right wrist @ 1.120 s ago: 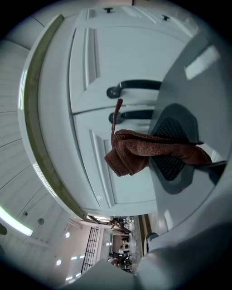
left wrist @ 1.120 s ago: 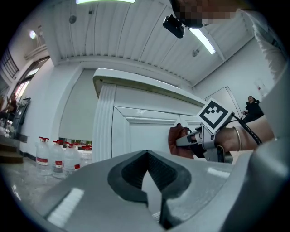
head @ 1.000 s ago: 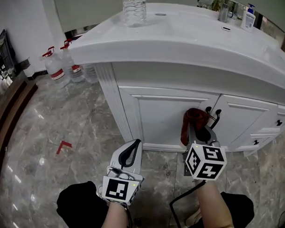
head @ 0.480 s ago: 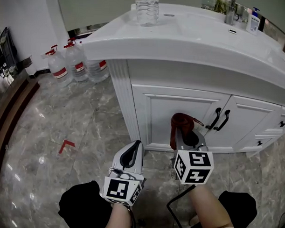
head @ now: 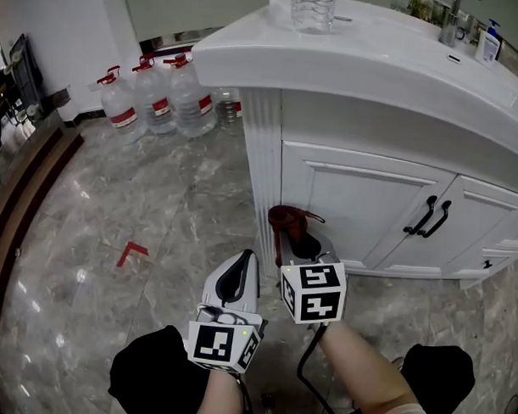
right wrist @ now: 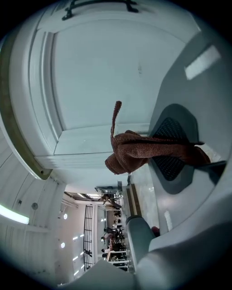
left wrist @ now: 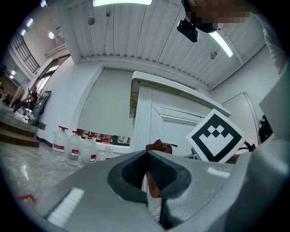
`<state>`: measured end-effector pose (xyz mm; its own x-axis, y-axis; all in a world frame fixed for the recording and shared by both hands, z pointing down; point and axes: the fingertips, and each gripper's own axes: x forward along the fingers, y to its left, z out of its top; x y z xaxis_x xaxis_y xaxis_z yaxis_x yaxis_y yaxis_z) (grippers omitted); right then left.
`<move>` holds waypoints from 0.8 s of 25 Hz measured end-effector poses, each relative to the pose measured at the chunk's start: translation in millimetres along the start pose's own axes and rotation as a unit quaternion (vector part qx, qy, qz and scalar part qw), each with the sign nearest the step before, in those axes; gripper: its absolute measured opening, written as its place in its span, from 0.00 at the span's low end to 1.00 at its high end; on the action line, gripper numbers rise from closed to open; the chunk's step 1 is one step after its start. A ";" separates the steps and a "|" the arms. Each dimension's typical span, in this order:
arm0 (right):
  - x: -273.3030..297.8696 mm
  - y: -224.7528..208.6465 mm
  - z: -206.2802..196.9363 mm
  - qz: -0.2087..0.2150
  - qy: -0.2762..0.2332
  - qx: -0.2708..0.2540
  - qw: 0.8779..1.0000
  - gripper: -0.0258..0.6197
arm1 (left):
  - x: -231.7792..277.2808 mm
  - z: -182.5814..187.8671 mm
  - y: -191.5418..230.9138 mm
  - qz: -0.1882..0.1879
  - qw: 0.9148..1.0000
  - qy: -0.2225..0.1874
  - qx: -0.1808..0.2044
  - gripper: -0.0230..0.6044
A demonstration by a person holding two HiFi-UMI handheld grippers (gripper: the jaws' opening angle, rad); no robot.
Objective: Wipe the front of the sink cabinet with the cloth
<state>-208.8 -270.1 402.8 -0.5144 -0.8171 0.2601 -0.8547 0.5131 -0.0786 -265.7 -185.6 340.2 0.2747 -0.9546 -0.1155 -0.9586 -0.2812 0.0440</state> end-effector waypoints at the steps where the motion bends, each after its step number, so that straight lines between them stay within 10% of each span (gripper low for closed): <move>1: 2.3 0.4 -1.0 -0.001 0.000 0.002 1.000 0.17 | -1.1 0.1 3.2 0.004 1.000 0.002 0.003 0.04; 20: -36.1 -95.1 -32.9 -0.072 0.017 0.016 0.997 0.17 | 15.4 -28.1 -35.6 -0.047 0.999 0.027 0.001 0.04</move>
<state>-106.6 -280.8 432.6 -0.3839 -0.8723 0.3027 -0.9217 0.3817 -0.0689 -225.3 -193.1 364.7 0.3674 -0.9278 -0.0644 -0.9284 -0.3700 0.0334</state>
